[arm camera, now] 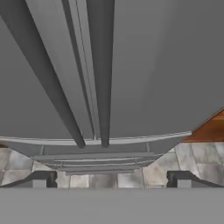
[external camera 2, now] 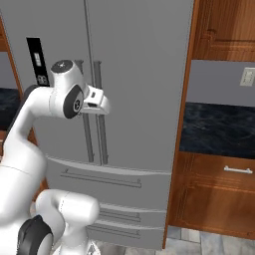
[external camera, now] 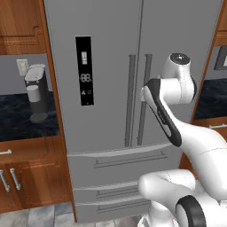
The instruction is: Open the fridge, grab two sodas, and place both sodas inside the bowl with ice on the dining counter.
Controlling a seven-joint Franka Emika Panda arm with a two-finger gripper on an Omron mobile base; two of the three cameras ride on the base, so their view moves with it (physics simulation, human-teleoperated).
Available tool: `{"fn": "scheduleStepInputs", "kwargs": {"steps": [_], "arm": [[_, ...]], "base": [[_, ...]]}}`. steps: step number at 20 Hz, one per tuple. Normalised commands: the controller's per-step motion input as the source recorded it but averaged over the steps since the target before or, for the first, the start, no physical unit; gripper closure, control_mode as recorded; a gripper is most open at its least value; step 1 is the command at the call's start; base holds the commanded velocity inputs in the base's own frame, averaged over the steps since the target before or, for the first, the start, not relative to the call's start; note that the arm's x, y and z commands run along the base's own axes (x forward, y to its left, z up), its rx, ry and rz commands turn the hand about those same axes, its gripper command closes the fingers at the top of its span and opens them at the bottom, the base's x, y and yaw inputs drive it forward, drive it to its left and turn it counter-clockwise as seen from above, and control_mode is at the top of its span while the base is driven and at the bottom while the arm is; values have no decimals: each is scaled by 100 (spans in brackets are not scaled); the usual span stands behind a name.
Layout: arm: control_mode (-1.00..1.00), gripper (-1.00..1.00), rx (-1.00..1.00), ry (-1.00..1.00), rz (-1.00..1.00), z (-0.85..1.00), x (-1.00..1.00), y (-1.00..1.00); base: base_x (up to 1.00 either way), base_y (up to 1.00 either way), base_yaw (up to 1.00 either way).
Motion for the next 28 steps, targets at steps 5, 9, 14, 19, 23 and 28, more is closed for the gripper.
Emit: {"fn": "scheduleStepInputs", "kwargs": {"steps": [5, 9, 14, 19, 23, 28], "arm": [[-100, -100, -1, -21, 0, 1, 45, -2], [-100, -100, 2, -11, 1, 10, 38, -1], [-100, -100, 0, -2, 1, 1, 28, 0], [-100, -100, 0, 0, 0, 0, 28, 0], [-100, -100, -1, 0, 0, 0, 24, 2], [-100, -100, 0, 0, 0, -2, 35, 5]], "base": [[0, 0, 0], [0, 0, 0], [0, 0, 0], [0, 0, 0], [0, 0, 0], [0, 0, 0]]}}
